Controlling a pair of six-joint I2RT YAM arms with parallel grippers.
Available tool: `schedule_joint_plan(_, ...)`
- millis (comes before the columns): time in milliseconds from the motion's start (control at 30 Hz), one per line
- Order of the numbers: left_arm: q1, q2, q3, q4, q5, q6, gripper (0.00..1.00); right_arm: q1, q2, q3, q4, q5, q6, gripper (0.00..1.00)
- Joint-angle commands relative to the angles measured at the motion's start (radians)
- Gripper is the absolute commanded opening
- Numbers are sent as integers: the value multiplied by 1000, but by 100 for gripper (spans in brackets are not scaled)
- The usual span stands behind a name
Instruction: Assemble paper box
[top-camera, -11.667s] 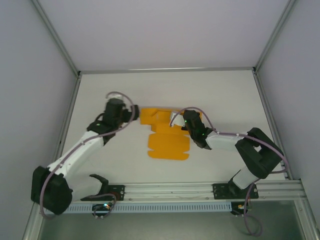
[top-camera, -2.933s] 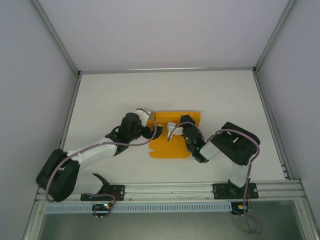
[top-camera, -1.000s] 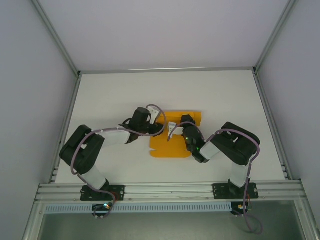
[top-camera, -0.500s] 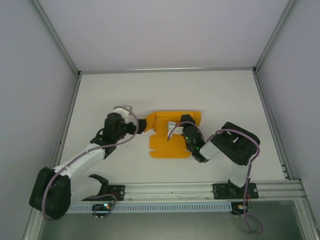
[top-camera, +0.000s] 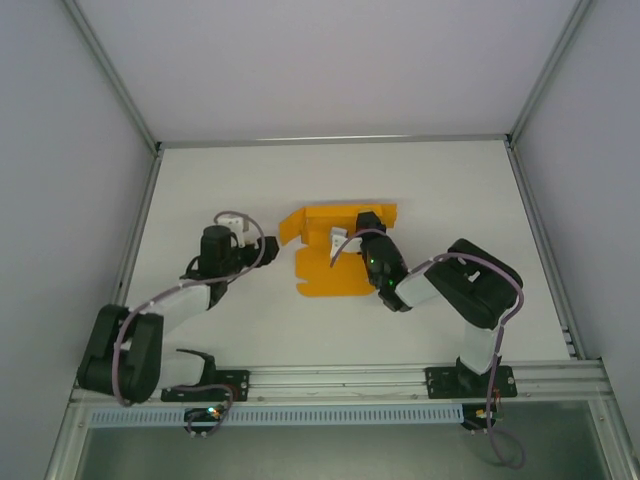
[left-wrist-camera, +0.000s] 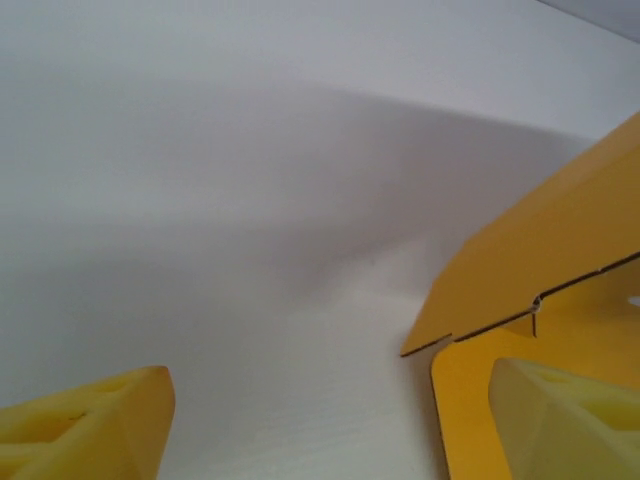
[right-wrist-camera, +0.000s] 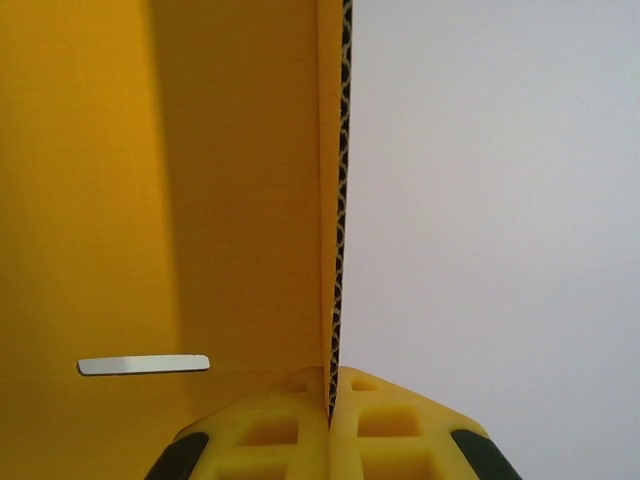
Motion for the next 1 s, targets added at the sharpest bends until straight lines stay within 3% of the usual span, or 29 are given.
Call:
schedule_joint_plan(0, 10, 55, 61, 107, 85, 38, 81, -23, 25, 44, 26, -48, -42, 0)
schedule_joint_plan(300, 12, 156, 72, 128, 81, 41, 74, 8, 156, -28, 41, -47, -40, 0)
schedule_joint_plan(533, 12, 158, 65, 107, 82, 6, 68, 19, 163, -57, 40, -37, -23, 0)
schedule_joint_plan(700, -22, -5, 30, -110, 120, -104, 66, 12, 109, -16, 36, -12, -25, 0)
schedule_joint_plan(800, -146, -141, 33, -332, 37, -123, 66, -9, 76, 21, 31, -5, -32, 0)
schedule_joint_plan(867, -239, -179, 61, -412, -6, -154, 55, -19, 82, 35, 30, -12, -45, 0)
schedule_joint_plan(967, -305, -124, 81, -332, 48, -224, 15, -18, 118, 49, 31, -8, -59, 0)
